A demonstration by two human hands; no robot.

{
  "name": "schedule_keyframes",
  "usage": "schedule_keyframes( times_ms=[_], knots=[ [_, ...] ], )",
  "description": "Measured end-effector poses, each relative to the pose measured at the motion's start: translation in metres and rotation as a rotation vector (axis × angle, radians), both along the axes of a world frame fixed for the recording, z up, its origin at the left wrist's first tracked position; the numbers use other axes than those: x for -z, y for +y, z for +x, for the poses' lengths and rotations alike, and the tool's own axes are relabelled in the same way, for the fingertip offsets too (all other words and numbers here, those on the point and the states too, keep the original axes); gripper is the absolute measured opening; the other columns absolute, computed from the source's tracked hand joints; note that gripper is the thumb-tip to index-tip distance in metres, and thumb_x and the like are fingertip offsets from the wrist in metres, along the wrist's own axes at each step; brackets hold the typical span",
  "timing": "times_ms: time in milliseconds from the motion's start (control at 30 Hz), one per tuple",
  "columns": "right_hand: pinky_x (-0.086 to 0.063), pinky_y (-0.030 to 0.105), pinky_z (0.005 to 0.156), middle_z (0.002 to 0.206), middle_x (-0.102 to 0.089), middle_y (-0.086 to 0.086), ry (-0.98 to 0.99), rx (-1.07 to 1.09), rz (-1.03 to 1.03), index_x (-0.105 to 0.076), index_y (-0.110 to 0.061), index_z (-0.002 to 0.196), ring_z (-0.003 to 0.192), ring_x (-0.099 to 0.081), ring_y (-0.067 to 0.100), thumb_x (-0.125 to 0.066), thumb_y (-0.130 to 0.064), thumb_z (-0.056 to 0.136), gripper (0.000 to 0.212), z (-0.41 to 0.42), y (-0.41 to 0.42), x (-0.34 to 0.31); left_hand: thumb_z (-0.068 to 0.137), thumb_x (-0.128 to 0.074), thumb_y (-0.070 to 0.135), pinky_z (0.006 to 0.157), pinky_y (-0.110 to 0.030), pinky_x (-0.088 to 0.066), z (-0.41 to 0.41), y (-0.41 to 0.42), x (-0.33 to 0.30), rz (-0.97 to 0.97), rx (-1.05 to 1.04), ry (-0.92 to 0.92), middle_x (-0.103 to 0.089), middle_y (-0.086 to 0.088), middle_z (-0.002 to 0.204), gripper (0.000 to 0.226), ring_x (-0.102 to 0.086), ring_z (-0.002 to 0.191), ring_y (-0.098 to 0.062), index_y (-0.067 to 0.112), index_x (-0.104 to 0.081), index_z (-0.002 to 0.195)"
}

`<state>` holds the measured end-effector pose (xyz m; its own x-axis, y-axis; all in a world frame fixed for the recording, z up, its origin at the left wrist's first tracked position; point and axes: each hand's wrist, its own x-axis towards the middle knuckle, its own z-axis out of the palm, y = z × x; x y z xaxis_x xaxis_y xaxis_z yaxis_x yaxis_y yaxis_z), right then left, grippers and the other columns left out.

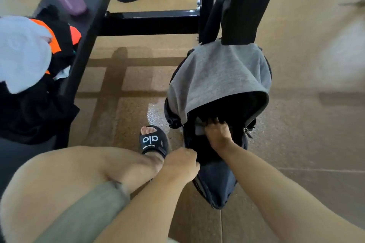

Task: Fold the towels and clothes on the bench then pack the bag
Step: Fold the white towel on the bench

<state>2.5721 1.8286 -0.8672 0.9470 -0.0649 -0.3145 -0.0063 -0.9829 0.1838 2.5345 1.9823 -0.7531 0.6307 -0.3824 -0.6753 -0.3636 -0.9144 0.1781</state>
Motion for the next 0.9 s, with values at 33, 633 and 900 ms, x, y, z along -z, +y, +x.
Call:
schedule_keyframes(
  times_ms=[33,633,900],
  knots=[
    [-0.052,0.038,0.086,0.124,-0.063,0.010,0.047,-0.011,-0.023,-0.059,-0.018,0.137,0.119,-0.059,0.030,-0.053,-0.016,0.094,0.043,0.002,-0.003,0.000,0.103,-0.044,0.032,0.080,-0.038,-0.052,0.002,0.001,-0.007,-0.031,-0.018,0.011,-0.065,-0.008,0.115,0.030,-0.063,0.104,-0.030,0.014,-0.063,0.115],
    [-0.055,0.035,0.086,0.110,-0.072,0.005,-0.250,0.003,1.012,-0.067,-0.016,0.114,0.101,-0.066,0.023,-0.051,-0.010,0.097,0.024,0.034,0.159,-0.217,0.098,-0.056,0.022,0.089,-0.032,-0.044,0.089,0.202,-0.200,-0.409,-0.556,-0.544,-0.069,0.003,0.108,0.018,-0.061,0.105,-0.020,0.023,-0.070,0.109],
    [-0.049,0.035,0.082,0.107,-0.065,0.010,-0.020,-0.186,1.036,-0.053,-0.010,0.131,0.091,-0.058,0.025,-0.061,-0.019,0.090,0.043,0.149,0.301,-0.265,0.098,-0.060,0.027,0.088,-0.032,-0.047,0.088,0.336,-0.162,-0.245,-0.814,-0.448,-0.057,-0.007,0.139,0.058,-0.059,0.110,-0.022,0.018,-0.040,0.151]
  ],
)
